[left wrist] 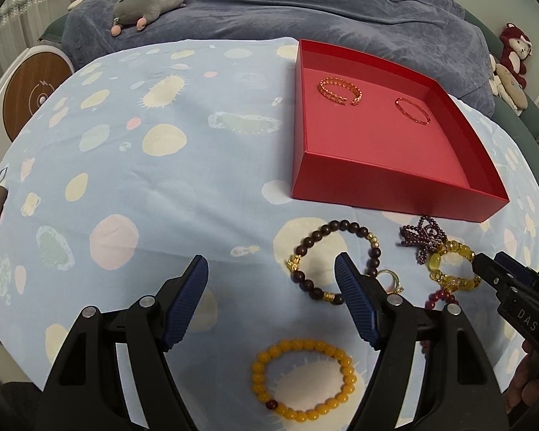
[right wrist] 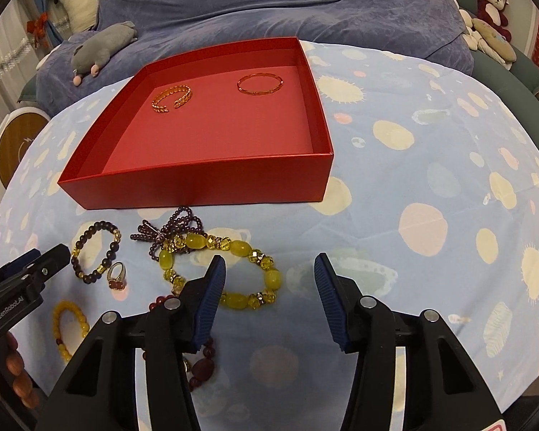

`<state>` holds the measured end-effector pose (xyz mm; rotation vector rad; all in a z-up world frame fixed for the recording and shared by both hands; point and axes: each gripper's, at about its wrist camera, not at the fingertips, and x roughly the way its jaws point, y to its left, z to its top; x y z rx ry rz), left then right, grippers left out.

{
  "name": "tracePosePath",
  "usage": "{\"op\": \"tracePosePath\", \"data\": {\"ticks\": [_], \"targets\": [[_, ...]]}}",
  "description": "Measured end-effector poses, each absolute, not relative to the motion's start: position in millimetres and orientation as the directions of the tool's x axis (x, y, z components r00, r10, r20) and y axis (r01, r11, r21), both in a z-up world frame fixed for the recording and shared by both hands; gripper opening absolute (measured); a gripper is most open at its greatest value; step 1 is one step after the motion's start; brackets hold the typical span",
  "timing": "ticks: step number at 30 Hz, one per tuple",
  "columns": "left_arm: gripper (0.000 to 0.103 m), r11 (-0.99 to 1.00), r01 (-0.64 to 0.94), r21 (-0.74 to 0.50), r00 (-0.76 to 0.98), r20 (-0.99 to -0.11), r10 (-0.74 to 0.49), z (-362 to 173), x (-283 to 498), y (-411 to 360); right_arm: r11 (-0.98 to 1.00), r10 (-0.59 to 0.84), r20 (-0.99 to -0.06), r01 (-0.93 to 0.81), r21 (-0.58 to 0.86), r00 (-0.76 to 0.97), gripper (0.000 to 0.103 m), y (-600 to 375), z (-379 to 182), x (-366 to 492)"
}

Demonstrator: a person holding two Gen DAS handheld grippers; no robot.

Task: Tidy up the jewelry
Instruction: 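Move both grippers back toward the remaining bracelets, then grasp the dark bead bracelet with the left gripper while the right grasps the yellow bracelet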

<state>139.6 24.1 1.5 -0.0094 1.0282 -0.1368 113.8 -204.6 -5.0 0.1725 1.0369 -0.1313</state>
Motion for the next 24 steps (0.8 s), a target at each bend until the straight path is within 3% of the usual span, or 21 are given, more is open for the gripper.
{"op": "tracePosePath", "data": {"ticks": [4, 8, 10, 15, 16, 24], "targets": [[0.062, 0.988, 0.142, -0.06, 0.485, -0.866, -0.123, -10, 146, 15, 0.98, -0.017, -0.871, 0.182, 0.084, 0.491, 0.034, -205, -15, 114], [0.059, 0.986, 0.168, -0.005, 0.508, -0.856, -0.091, -14, 147, 4, 0.986, -0.029, -0.865, 0.156, 0.057, 0.5, 0.033, -201, -16, 110], [0.049, 0.983, 0.181, 0.0, 0.516, -0.851, -0.095, -13, 147, 1, 0.986, -0.031, -0.866, 0.157, 0.055, 0.5, 0.027, -202, -16, 109], [0.011, 0.975, 0.22, -0.018, 0.507, -0.852, -0.13, -10, 147, -4, 0.983, -0.011, -0.872, 0.167, 0.081, 0.489, 0.01, -206, -14, 107], [0.008, 0.974, 0.227, -0.024, 0.502, -0.854, -0.138, -10, 146, -4, 0.982, -0.008, -0.874, 0.167, 0.084, 0.486, 0.01, -208, -14, 106], [0.008, 0.974, 0.217, -0.061, 0.501, -0.85, -0.164, 4, 125, -1, 0.976, 0.01, -0.863, 0.183, 0.118, 0.505, 0.009, -213, 2, 82]]}}
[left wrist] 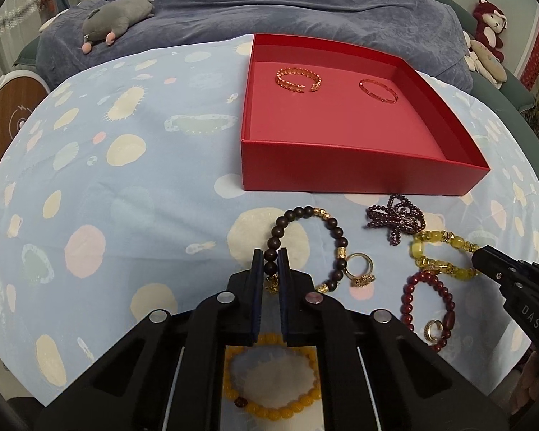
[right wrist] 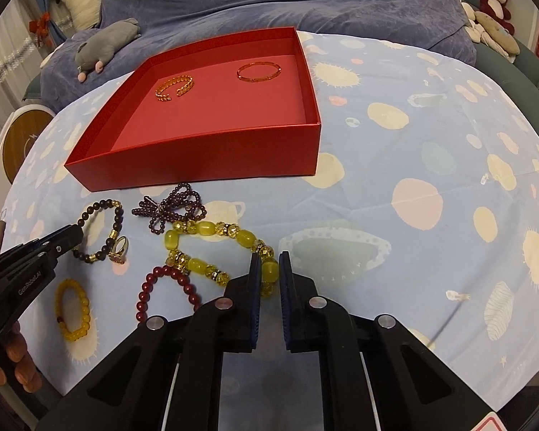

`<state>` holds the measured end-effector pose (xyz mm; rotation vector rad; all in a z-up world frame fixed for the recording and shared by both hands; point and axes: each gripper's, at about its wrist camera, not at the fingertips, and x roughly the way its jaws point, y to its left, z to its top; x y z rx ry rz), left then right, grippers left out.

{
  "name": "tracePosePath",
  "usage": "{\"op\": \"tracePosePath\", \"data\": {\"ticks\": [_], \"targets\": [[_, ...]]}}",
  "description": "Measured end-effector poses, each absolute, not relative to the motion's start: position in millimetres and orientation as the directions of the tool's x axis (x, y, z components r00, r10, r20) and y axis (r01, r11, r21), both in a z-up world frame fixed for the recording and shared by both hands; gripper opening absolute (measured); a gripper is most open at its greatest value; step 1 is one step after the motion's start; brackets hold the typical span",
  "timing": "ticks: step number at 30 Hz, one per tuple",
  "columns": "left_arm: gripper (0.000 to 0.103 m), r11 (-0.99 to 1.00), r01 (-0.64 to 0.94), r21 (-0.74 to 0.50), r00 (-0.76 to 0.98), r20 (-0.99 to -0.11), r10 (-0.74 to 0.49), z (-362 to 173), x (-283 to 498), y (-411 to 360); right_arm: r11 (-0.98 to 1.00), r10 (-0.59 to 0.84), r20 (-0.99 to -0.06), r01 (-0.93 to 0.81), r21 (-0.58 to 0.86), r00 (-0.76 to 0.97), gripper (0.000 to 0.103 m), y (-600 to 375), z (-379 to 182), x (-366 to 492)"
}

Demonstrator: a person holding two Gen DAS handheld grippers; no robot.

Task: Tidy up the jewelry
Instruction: 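Grasp the dark bead bracelet with the left gripper while the right grasps the yellow bracelet, then place both bead bracelets in the red box and open both grippers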

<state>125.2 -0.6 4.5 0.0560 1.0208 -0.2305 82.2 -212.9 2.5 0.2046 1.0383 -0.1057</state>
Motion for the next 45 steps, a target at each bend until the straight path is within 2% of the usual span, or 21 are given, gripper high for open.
{"op": "tracePosePath", "data": {"ticks": [14, 23, 29, 37, 45], "targets": [[0.008, 0.97, 0.218, -0.111, 0.514, -0.831, -0.21, 49, 79, 13, 0.961, 0.021, -0.834, 0.219, 0.169, 0.552, 0.009, -230, 48, 28], [0.008, 0.953, 0.275, -0.125, 0.536, -0.804, -0.26, 85, 76, 5, 0.966, 0.034, -0.806, 0.186, 0.177, 0.591, 0.009, -229, 82, 31], [0.008, 0.933, 0.329, -0.147, 0.553, -0.771, -0.317, 113, 102, -14, 0.975, 0.07, -0.767, 0.12, 0.189, 0.638, 0.009, -226, 115, 66], [0.008, 0.894, 0.381, -0.237, 0.541, -0.727, -0.423, 139, 171, -45, 0.975, 0.135, -0.717, 0.036, 0.218, 0.684, 0.009, -216, 148, 150], [0.008, 0.862, 0.379, -0.336, 0.466, -0.736, -0.491, 113, 239, -69, 0.957, 0.209, -0.728, 0.018, 0.291, 0.654, 0.009, -214, 119, 226]]}}
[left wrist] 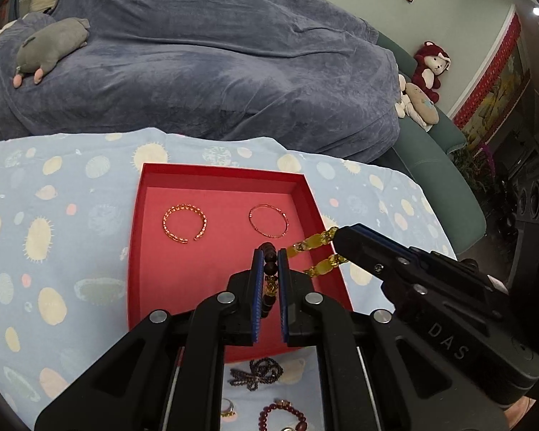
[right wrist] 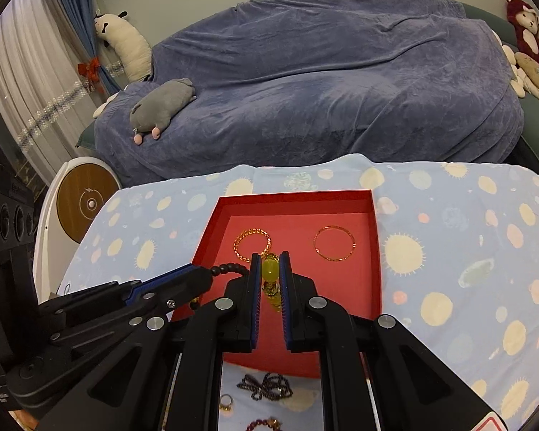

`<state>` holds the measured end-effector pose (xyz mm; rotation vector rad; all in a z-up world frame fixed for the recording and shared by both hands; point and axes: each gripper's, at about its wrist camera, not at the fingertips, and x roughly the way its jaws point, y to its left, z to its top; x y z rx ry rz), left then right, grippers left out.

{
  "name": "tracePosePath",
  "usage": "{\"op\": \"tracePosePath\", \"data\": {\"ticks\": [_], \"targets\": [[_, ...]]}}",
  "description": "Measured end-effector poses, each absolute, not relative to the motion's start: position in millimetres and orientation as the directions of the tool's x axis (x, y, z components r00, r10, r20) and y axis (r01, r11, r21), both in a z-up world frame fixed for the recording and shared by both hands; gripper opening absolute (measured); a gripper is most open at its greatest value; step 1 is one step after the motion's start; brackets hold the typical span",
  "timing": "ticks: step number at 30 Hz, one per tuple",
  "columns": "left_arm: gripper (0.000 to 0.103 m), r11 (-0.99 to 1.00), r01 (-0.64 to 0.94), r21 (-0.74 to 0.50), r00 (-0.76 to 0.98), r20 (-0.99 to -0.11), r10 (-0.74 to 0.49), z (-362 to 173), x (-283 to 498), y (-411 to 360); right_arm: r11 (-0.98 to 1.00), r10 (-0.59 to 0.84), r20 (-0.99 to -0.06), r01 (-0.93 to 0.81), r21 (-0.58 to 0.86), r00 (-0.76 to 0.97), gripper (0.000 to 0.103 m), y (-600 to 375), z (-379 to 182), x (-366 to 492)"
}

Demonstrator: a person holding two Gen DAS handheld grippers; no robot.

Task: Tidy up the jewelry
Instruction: 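Place both bead bracelets in the red box and open both grippers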

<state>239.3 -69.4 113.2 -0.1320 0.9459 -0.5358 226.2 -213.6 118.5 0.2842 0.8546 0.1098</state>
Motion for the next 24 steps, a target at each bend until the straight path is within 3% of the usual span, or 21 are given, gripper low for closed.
{"op": "tracePosePath", "data": {"ticks": [9, 19, 21, 22, 23, 24], "targets": [[0.008, 0.913, 0.325, -0.247, 0.402, -0.838, -0.37, 37, 278, -65, 0.971, 0.154, -0.828, 0.071, 0.228, 0.539, 0.009, -225, 41, 255], [0.008, 0.947, 0.292, -0.13, 0.431, -0.867, -0.252, 13, 280, -48, 0.985, 0.074, -0.856, 0.095, 0.142, 0.511, 0.01, -234, 21, 265], [0.021, 0.953, 0.276, -0.128, 0.457, -0.855, -0.247, 17, 279, -45, 0.986, 0.061, -0.85, 0.103, 0.134, 0.524, 0.021, -234, 25, 263], [0.028, 0.955, 0.271, -0.125, 0.468, -0.849, -0.244, 19, 277, -45, 0.985, 0.052, -0.843, 0.111, 0.131, 0.535, 0.033, -235, 29, 261], [0.04, 0.958, 0.263, -0.117, 0.482, -0.844, -0.235, 22, 277, -44, 0.985, 0.047, -0.836, 0.115, 0.13, 0.547, 0.041, -236, 32, 259], [0.047, 0.96, 0.259, -0.108, 0.5, -0.835, -0.229, 26, 275, -44, 0.985, 0.045, -0.831, 0.116, 0.131, 0.555, 0.042, -235, 35, 257]]}}
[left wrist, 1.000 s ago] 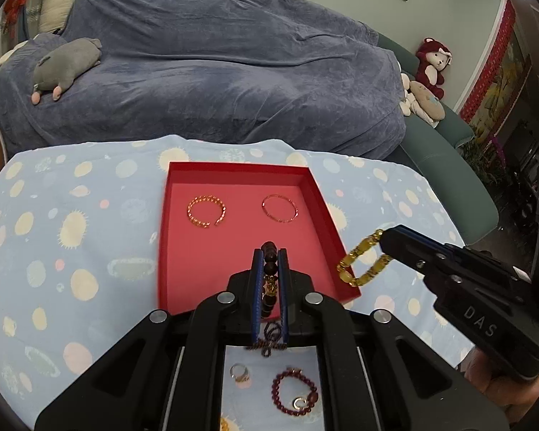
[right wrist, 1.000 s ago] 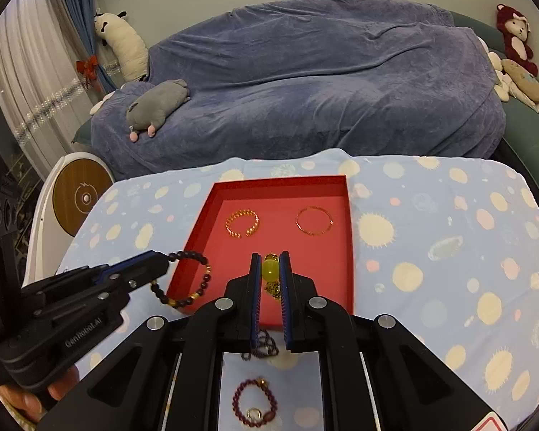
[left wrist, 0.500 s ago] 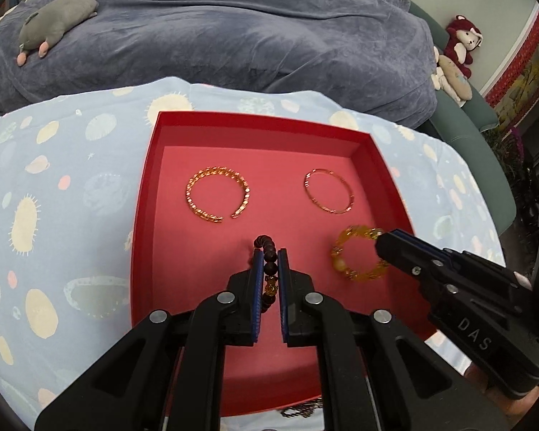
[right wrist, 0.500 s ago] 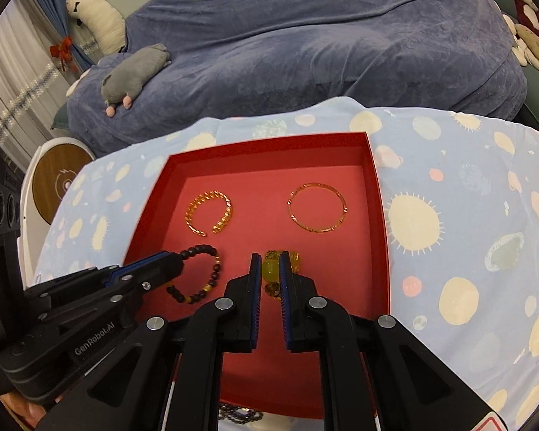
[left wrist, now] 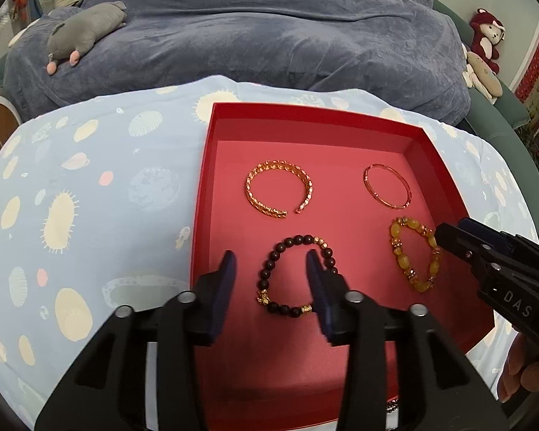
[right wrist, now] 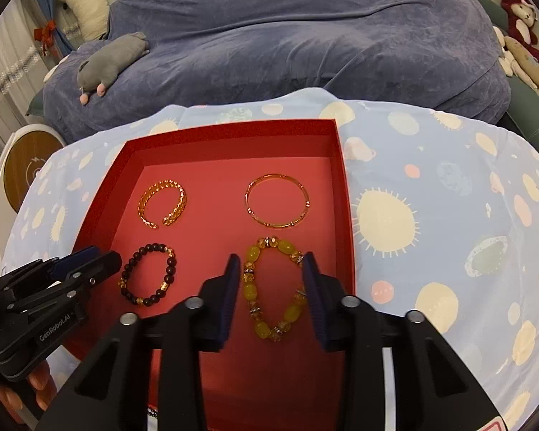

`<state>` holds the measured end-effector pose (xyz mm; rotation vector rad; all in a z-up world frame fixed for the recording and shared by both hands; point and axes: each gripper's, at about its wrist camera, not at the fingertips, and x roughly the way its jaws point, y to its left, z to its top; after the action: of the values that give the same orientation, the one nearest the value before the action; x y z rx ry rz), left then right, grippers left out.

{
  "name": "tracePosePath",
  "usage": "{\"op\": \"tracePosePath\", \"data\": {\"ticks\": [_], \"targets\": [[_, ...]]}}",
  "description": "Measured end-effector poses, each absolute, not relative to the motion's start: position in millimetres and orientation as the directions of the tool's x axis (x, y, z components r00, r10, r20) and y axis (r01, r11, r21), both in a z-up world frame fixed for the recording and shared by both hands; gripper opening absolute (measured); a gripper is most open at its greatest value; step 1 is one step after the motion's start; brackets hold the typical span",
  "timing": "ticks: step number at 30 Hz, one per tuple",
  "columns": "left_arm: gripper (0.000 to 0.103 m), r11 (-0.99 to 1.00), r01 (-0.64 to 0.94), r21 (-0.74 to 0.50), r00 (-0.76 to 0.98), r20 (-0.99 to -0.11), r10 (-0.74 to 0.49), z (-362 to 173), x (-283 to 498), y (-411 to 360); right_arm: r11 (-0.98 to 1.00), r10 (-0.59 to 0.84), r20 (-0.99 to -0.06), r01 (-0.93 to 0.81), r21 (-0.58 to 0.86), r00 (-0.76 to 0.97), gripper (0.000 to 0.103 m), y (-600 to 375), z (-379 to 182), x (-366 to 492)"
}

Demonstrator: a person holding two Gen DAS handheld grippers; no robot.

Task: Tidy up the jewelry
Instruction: 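Place both bead bracelets in the red box and open both grippers, then move both grippers back toward the orange and dark red bracelets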

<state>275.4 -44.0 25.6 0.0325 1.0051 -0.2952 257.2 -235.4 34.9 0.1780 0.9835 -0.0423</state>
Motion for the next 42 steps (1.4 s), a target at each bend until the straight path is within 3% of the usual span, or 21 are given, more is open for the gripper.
{"op": "tracePosePath", "data": {"ticks": [3, 24, 42], "targets": [[0.053, 0.959, 0.269, -0.092, 0.519, -0.825, -0.225, 34, 271, -46, 0.984, 0.045, -0.827, 0.118, 0.134, 0.561, 0.042, -236, 41, 252], [0.053, 0.953, 0.279, -0.117, 0.555, -0.791, -0.26, 74, 191, -28, 0.978, 0.058, -0.8, 0.127, 0.166, 0.597, 0.042, -219, 76, 162], [0.053, 0.962, 0.239, -0.134, 0.513, -0.824, -0.242, 45, 87, 6, 0.979, 0.06, -0.842, 0.131, 0.153, 0.537, 0.042, -192, 44, 52]]}}
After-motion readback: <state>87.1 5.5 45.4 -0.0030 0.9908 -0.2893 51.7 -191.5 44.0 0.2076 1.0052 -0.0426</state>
